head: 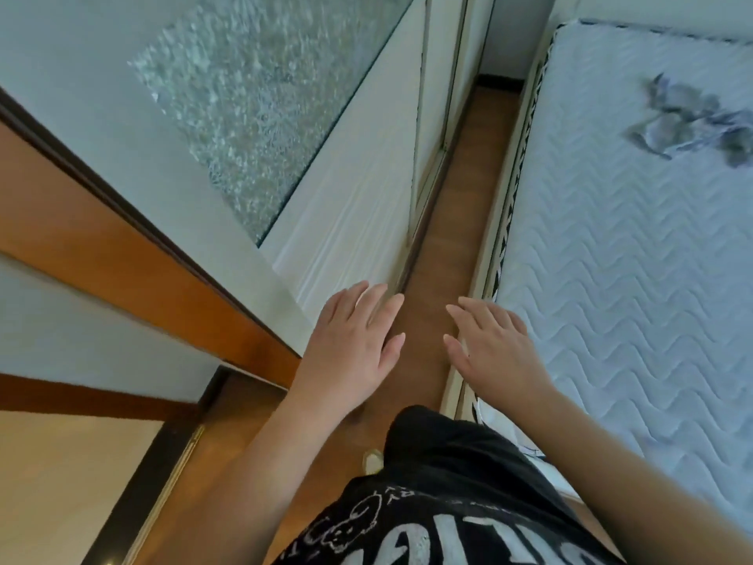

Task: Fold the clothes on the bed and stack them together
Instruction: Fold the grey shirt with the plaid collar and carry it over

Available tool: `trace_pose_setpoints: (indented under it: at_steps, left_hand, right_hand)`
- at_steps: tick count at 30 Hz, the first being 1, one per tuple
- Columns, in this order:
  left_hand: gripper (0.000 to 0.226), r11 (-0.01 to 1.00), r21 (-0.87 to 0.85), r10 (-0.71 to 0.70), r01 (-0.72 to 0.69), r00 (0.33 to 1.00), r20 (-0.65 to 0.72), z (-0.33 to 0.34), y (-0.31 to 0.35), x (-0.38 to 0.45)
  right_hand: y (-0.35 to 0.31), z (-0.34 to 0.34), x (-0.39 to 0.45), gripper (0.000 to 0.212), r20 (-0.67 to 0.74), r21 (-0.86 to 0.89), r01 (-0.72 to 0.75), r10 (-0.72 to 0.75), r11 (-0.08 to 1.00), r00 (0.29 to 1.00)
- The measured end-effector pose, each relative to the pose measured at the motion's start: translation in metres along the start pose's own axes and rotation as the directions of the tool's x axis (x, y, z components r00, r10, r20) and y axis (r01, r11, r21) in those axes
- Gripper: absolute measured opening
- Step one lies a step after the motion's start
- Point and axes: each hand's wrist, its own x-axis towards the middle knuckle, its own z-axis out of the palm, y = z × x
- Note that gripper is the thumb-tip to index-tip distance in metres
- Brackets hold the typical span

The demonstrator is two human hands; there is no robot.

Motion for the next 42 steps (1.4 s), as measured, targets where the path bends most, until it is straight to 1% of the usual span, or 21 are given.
trace_pose_setpoints:
  at_steps: [5,12,14,18,22,25,28,33,38,42]
  left_hand:
    - [0.058,0.997,-0.032,0.066,-0.066,0.998,-0.013,-0.007,-0.001,0.043]
    - [0.055,0.997,-0.066,0.049,-0.049,0.999,-0.001,0.010,0.013,0.121]
    - [0.054,0.997,-0.048,0.063,-0.064,0.998,-0.014,0.014,0.015,0.148]
    - [0.052,0.994,-0.103,0.037,-0.044,0.997,-0.063,0.014,0.020,0.210]
    - [0.051,0.992,-0.108,0.061,-0.062,0.998,-0.013,0.013,0.032,0.268]
    - [0.051,0.992,-0.093,0.080,-0.082,0.997,-0.023,0.004,0.041,0.312]
    - [0.051,0.986,-0.079,0.147,-0.150,0.988,-0.037,-0.007,0.054,0.354]
    - [0.053,0.949,-0.009,0.314,-0.315,0.948,-0.051,-0.023,0.084,0.424]
    - [0.056,0.884,0.050,0.466,-0.464,0.884,-0.030,-0.030,0.124,0.493]
    - [0.057,0.826,0.056,0.562,-0.561,0.827,-0.023,-0.024,0.153,0.551]
  right_hand:
    - [0.012,-0.012,0.024,0.052,-0.041,-0.015,-0.098,0.097,0.995,0.994]
    - [0.046,-0.017,0.080,0.051,-0.068,-0.022,-0.180,0.178,0.984,0.982]
    - [0.061,-0.018,0.101,0.052,-0.062,-0.028,-0.189,0.187,0.982,0.980]
    - [0.098,-0.020,0.146,0.051,-0.037,-0.039,-0.197,0.195,0.980,0.980]
    - [0.139,-0.031,0.182,0.051,0.016,-0.026,-0.209,0.210,0.977,0.978]
    - [0.170,-0.042,0.203,0.052,0.017,-0.022,-0.237,0.238,0.971,0.971]
    - [0.201,-0.051,0.218,0.050,0.019,0.000,-0.278,0.278,0.961,0.960]
    - [0.254,-0.069,0.231,0.047,-0.056,0.033,-0.387,0.389,0.921,0.920]
    - [0.308,-0.084,0.241,0.052,-0.075,0.063,-0.523,0.526,0.850,0.847]
    - [0.341,-0.091,0.253,0.053,-0.086,0.087,-0.616,0.622,0.783,0.778]
